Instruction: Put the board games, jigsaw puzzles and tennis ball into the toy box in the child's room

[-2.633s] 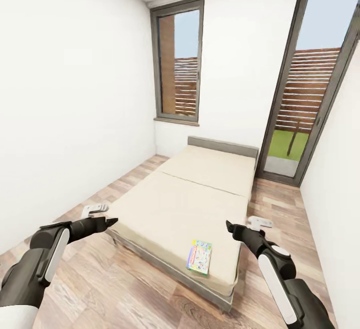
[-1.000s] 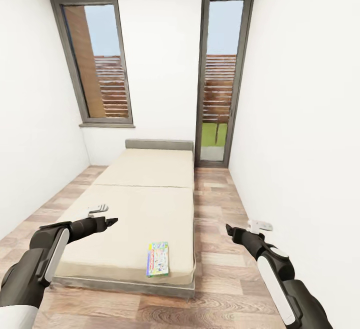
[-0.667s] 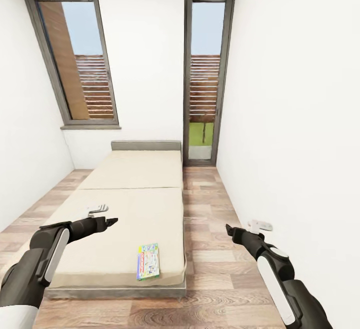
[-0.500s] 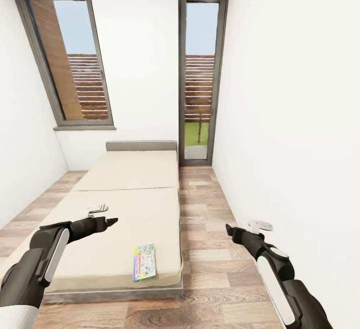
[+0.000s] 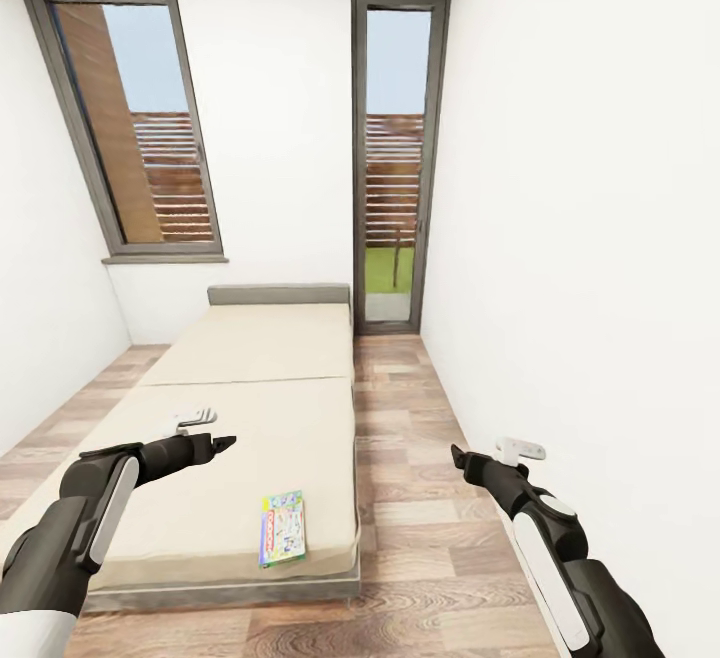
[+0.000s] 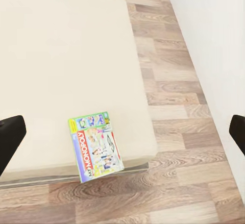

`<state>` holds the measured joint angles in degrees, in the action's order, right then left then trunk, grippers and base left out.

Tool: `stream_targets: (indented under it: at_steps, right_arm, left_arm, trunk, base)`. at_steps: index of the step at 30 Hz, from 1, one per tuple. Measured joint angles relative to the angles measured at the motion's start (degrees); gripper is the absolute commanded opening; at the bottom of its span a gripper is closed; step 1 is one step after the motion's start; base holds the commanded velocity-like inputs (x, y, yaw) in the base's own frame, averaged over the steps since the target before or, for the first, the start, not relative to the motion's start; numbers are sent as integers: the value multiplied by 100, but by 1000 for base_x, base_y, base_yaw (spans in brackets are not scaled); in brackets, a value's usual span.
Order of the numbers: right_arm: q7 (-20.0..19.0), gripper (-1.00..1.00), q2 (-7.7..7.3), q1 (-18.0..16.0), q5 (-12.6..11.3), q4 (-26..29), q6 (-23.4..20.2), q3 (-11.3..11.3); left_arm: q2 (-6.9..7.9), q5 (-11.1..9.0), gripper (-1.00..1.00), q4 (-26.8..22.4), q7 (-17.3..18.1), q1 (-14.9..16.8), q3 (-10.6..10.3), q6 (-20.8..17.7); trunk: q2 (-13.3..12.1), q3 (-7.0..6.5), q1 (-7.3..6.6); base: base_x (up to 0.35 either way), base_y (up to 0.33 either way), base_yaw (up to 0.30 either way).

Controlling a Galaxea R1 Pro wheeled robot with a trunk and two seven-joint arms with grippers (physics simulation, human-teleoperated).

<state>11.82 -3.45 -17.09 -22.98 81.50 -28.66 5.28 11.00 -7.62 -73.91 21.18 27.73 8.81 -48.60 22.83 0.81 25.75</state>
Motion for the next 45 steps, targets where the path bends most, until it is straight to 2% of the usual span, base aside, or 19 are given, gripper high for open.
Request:
stream_targets:
  at_steps: [10,23,45]
  right_arm:
    - [-2,100,0,1,23,10,6,13]
    - [-16,100,0,-1,30,16,7,20]
    - [-56,100,-1,-1,-31,37,-5,19]
  left_arm:
    - [0,1,100,1,7,1,1,-2]
    - [-1,-1,100,-1,-16,2,5,-2]
    - [-1,1,100,-2,-17,2,8,-2]
  trunk:
    - [1,-21,1]
    - [5,-69,1]
    - [4,-73,1]
  base:
    - [0,-17,13]
    - [0,-24,111]
    - [0,-15,6]
